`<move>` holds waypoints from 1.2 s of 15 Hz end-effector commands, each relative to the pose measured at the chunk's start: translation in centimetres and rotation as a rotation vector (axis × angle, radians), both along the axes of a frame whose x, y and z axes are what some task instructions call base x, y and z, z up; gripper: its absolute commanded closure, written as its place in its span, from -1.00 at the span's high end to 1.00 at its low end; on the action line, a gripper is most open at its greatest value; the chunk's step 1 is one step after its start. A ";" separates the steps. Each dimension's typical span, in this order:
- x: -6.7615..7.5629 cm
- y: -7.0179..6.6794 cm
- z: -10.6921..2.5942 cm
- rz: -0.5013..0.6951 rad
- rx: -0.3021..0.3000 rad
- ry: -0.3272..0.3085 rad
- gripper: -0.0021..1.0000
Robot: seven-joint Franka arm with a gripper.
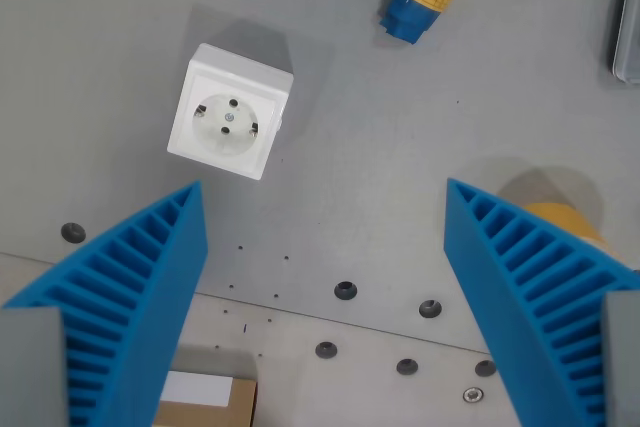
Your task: Pick up the blue bag
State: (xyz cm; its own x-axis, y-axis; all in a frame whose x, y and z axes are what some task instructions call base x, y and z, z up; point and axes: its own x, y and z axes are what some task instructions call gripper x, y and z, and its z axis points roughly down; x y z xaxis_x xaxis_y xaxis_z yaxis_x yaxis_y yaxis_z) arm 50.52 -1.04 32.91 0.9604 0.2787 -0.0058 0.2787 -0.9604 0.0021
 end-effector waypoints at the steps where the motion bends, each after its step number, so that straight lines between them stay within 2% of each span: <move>1: 0.0 0.0 0.2 0.001 0.000 -0.004 1.00; 9: 0.3 -0.3 -0.4 -0.042 0.001 -0.009 1.00; 18: 2.3 -1.6 -3.1 -0.184 0.012 -0.023 1.00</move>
State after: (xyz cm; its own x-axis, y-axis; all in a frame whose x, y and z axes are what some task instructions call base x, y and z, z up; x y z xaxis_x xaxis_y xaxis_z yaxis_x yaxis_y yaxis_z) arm 52.05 -2.27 29.88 0.9759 0.2182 0.0017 0.2182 -0.9759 0.0067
